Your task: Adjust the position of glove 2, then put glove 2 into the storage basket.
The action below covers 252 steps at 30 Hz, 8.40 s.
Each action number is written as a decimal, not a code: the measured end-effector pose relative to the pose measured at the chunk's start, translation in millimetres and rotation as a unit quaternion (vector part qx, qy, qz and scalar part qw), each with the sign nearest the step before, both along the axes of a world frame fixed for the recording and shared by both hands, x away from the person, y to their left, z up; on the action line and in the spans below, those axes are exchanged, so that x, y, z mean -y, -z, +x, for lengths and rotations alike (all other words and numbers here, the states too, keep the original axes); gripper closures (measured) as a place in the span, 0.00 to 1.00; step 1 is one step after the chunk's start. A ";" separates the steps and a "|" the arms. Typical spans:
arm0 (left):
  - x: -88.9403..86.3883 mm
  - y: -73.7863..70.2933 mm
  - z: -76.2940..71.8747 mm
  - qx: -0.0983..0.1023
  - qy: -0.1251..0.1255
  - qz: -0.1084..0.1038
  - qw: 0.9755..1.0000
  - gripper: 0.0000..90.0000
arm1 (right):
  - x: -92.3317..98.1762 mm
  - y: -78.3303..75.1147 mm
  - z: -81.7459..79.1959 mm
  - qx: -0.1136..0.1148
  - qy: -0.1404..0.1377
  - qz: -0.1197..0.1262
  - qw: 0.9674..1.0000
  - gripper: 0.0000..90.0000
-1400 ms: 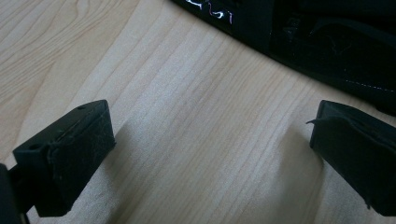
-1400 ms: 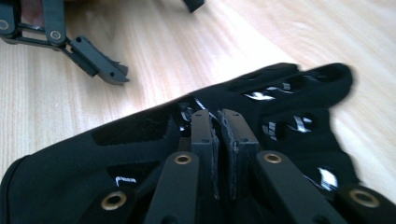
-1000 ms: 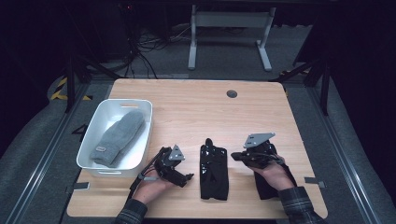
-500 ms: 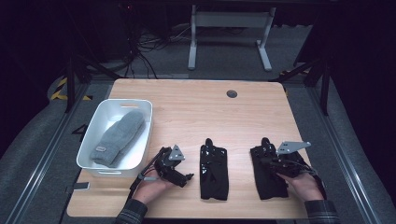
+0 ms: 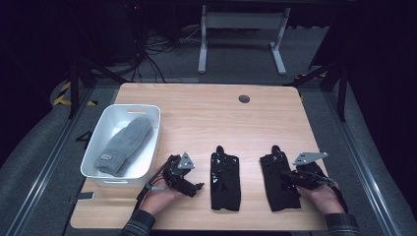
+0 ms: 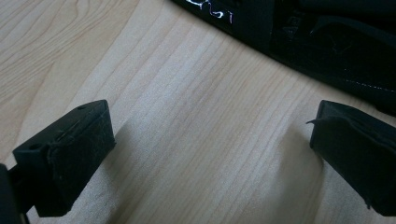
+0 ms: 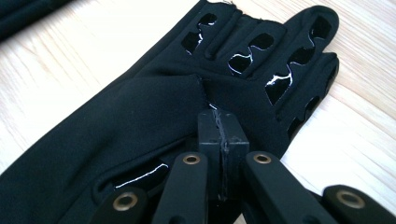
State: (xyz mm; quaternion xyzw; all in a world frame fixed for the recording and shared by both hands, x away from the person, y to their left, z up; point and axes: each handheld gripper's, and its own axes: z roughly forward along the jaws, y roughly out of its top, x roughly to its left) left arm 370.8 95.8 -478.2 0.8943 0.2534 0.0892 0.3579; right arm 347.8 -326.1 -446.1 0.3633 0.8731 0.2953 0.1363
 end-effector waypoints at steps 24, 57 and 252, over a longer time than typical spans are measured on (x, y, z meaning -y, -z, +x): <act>0.2 0.0 0.0 0.000 -0.001 0.000 1.000 0.00 | -65.3 -2.6 0.3 0.013 -0.030 0.010 0.999 1.00; 20.2 -18.0 8.8 -0.065 -0.023 -0.044 0.997 0.62 | -51.4 6.7 -18.5 -0.024 -0.096 0.034 0.995 1.00; 71.8 -32.6 27.2 -0.070 0.024 0.032 0.997 0.78 | -46.7 23.6 30.6 0.064 0.035 0.051 0.996 0.18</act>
